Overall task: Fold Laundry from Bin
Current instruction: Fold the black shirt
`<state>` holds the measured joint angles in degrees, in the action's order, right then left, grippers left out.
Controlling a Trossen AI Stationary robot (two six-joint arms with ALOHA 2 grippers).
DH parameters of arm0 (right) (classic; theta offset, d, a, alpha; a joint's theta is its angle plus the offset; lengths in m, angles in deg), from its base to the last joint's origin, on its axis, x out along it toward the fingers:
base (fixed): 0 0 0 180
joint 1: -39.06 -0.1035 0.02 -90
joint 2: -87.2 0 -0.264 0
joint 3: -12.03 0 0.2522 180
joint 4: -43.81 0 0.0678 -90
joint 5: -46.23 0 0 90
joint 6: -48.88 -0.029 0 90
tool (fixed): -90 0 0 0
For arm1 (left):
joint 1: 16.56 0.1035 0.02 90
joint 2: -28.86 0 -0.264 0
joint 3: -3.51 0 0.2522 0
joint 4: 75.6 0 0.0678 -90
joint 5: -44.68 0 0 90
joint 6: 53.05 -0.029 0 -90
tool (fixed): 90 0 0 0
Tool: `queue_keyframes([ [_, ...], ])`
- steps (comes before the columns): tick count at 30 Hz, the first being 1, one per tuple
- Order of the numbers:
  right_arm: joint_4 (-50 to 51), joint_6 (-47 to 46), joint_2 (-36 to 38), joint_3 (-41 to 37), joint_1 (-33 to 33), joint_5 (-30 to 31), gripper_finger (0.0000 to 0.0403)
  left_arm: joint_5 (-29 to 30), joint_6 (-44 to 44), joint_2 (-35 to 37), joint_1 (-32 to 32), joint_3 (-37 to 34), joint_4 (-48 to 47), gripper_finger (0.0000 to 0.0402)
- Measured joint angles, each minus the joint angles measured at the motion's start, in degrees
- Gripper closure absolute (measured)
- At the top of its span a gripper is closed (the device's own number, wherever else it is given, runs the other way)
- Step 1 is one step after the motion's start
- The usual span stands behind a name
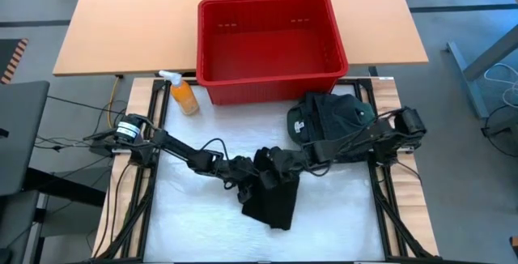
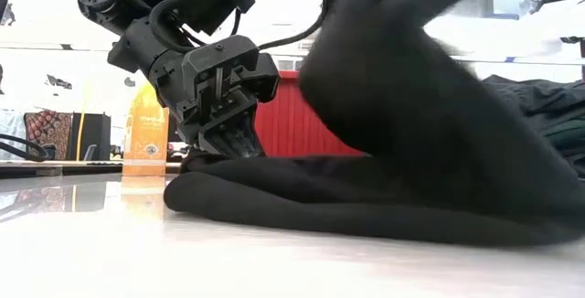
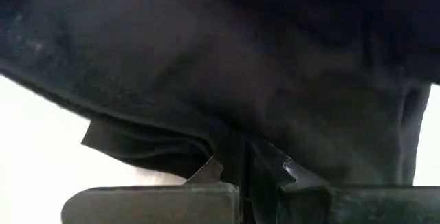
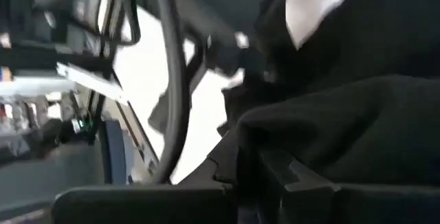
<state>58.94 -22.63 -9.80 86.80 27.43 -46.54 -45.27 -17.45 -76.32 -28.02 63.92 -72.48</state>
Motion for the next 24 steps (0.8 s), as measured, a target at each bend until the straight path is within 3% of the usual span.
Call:
queue_keyframes([
  [9, -5.04, 2.13, -2.69, 0.00, 3.21, -1.74, 0.0339, -0.89, -1.40, 0.09, 0.07, 0.01, -1.41, 0.0401],
  [16, -2.93, 4.04, -1.41, 0.00, 4.78, -8.00, 0.0271, -1.34, -2.32, 0.09, 0.47, 0.02, -2.04, 0.0401],
  [24, 1.92, 0.03, -0.24, 0.04, 5.68, -9.55, 0.0213, -1.55, -3.49, 0.09, 1.45, 0.02, -2.05, 0.0401],
])
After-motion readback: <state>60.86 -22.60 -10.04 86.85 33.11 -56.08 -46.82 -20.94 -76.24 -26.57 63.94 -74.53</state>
